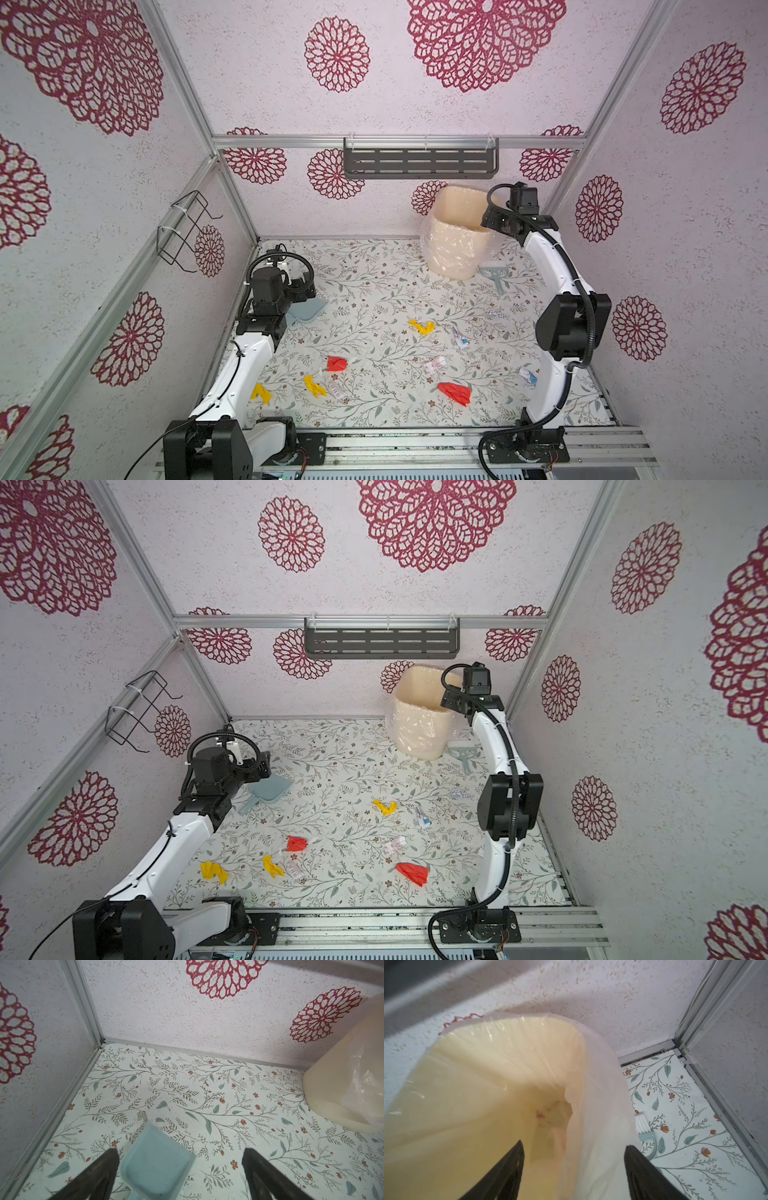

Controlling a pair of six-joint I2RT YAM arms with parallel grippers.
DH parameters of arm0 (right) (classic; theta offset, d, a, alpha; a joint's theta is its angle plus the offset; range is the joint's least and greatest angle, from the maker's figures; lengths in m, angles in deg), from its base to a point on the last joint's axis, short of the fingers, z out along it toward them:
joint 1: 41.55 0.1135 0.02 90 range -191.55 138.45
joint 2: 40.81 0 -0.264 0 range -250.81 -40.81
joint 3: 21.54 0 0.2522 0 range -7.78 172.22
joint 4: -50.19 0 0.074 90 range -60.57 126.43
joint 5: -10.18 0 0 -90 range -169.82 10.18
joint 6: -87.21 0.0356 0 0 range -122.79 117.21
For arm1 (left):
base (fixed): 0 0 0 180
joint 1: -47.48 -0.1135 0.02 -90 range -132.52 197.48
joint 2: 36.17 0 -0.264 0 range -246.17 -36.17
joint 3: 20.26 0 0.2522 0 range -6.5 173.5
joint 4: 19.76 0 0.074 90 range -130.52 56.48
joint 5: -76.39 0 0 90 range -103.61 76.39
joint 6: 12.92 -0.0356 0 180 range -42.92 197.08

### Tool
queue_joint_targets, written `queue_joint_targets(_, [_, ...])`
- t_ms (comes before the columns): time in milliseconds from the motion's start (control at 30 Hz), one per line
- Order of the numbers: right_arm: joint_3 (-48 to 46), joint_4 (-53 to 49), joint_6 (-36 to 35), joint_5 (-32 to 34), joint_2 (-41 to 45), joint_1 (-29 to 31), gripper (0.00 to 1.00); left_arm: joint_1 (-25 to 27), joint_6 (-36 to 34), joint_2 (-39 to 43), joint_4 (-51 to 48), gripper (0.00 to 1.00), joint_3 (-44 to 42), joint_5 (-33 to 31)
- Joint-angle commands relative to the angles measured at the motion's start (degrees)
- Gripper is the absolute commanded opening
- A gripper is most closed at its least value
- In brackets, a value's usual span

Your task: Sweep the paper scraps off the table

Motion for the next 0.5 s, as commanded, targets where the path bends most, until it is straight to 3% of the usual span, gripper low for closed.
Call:
queue_joint_targets(0, [3.6, -3.6, 1.3, -1.3, 0.9, -0.3, 0.69, 0.1, -0.2, 1.1, -0.6, 0.97, 0.3, 1.0])
queue_joint_targets(467, [3.6, -5.4, 0.5, -6.0, 0.0, 0.4, 0.33, 0.2, 0.0, 1.1, -1.7, 0.97, 1.2, 1.3])
